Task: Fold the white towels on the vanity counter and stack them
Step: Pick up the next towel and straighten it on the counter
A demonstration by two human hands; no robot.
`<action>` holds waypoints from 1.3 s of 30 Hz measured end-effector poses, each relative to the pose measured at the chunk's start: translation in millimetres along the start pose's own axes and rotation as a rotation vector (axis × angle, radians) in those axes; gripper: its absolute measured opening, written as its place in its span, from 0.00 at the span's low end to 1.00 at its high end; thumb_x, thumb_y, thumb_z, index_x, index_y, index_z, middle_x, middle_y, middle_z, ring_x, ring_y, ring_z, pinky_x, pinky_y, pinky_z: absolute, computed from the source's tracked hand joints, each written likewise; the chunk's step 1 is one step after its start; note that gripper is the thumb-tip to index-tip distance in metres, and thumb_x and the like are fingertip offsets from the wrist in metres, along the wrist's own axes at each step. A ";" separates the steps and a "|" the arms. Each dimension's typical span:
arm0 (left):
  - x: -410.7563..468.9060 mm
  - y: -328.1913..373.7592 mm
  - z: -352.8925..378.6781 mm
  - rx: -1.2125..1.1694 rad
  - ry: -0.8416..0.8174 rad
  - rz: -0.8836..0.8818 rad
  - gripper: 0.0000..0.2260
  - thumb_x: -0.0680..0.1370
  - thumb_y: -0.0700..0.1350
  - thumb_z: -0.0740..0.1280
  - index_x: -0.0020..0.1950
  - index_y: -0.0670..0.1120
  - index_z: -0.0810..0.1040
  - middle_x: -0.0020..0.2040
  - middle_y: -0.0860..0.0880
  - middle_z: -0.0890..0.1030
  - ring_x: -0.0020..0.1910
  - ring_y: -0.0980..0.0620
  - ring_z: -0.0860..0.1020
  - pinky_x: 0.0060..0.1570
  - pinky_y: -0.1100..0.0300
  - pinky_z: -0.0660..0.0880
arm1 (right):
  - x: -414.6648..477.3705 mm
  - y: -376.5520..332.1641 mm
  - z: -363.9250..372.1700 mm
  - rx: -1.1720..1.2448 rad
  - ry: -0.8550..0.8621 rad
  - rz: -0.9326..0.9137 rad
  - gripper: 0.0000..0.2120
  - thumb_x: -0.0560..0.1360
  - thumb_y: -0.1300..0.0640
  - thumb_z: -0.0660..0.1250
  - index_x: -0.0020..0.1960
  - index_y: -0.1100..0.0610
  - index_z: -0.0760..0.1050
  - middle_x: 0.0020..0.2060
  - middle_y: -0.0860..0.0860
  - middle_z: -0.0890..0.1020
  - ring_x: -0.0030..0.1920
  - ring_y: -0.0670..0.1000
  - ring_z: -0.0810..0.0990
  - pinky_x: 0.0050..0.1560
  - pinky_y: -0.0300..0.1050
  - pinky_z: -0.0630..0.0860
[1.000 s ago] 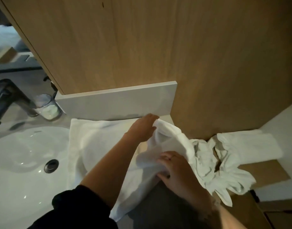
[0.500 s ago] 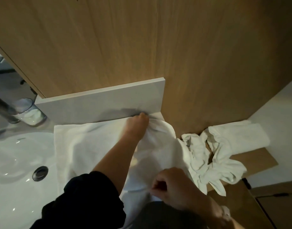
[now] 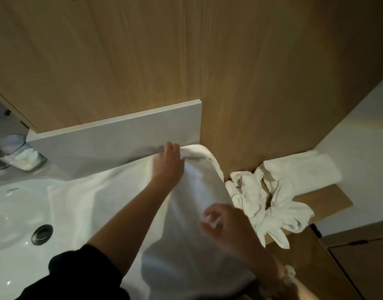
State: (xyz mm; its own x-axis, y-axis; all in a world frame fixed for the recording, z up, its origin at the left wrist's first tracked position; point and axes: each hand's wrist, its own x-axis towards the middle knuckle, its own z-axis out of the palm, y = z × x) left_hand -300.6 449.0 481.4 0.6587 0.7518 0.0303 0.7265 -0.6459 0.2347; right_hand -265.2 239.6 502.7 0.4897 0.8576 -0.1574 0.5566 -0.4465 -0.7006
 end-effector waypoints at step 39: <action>-164.0 -136.6 -87.5 -0.982 0.218 -0.785 0.10 0.72 0.39 0.67 0.31 0.47 0.79 0.33 0.47 0.79 0.36 0.47 0.80 0.40 0.59 0.79 | 11.8 -156.9 117.7 -0.188 -0.462 -0.303 0.23 0.73 0.39 0.61 0.61 0.52 0.73 0.56 0.52 0.78 0.58 0.54 0.76 0.52 0.40 0.68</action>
State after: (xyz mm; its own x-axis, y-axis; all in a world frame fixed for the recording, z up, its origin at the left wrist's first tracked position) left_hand -525.0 425.5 529.4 0.0070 0.9520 -0.3061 0.3937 0.2787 0.8760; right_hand -425.7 349.8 528.8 -0.0302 0.9578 -0.2858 0.7568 -0.1649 -0.6325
